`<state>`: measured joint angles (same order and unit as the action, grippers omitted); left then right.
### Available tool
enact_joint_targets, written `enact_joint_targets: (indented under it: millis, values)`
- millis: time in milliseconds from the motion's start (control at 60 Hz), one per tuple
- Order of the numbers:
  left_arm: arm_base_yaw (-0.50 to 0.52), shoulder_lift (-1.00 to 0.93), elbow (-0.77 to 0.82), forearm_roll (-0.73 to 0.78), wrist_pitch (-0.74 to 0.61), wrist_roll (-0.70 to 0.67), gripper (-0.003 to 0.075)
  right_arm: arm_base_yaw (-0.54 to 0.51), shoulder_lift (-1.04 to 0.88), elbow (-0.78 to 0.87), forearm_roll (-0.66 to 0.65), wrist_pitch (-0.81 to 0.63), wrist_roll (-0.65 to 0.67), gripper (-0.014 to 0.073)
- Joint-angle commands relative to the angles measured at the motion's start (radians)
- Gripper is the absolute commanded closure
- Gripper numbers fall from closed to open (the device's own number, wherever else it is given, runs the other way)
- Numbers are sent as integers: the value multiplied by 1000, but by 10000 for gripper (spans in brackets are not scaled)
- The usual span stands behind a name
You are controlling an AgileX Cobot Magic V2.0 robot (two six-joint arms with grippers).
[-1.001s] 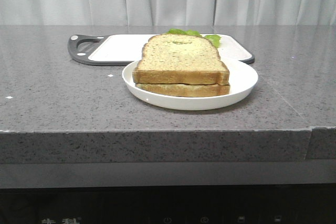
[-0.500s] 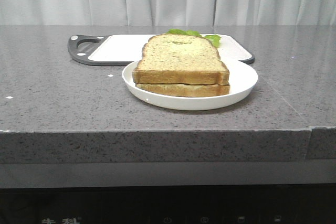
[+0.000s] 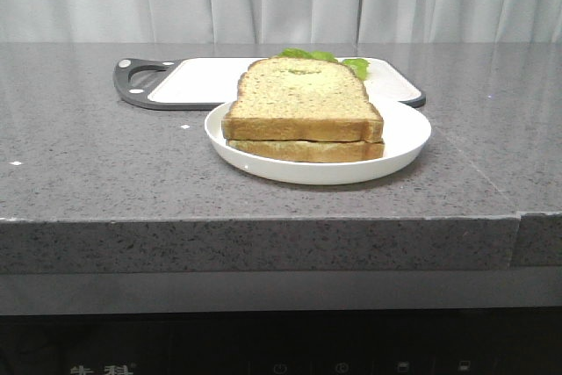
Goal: Left arm grabs bread, right arm adds lettuce
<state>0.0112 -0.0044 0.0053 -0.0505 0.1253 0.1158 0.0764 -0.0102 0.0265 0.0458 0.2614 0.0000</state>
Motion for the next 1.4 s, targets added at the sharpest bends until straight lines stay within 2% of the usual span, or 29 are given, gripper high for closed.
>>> enact_joint_targets:
  millis: [0, 567, 684, 801, 884, 1084, 1268, 1334, 1384]
  values:
    - [2, -19, 5, -8, -91, -2, 741, 1, -21, -3, -12, -77, -6, 655]
    - [2, -19, -9, -22, -125, -2, 741, 1, -21, -25, -11, -102, -6, 655]
    - [2, -6, -106, -22, -104, -2, 741, 1, -20, -109, -11, -64, -6, 655]
    - [0, 79, -294, -26, 94, -2, 741, 1, 4, -254, -11, -7, -6, 655]
    - [0, 175, -397, -36, 177, -2, 741, 1, 56, -345, -11, 25, -6, 655]
    - [0, 398, -520, -36, 187, -2, 741, 1, 248, -519, -13, 157, -6, 655]
    - [0, 436, -525, -36, 177, -2, 738, 1, 328, -543, -13, 183, -6, 640]
    - [0, 436, -525, -36, 175, -2, 688, 1, 327, -542, -13, 181, -6, 592]
    - [0, 436, -525, -36, 175, -2, 603, 1, 327, -542, -13, 181, -6, 535]
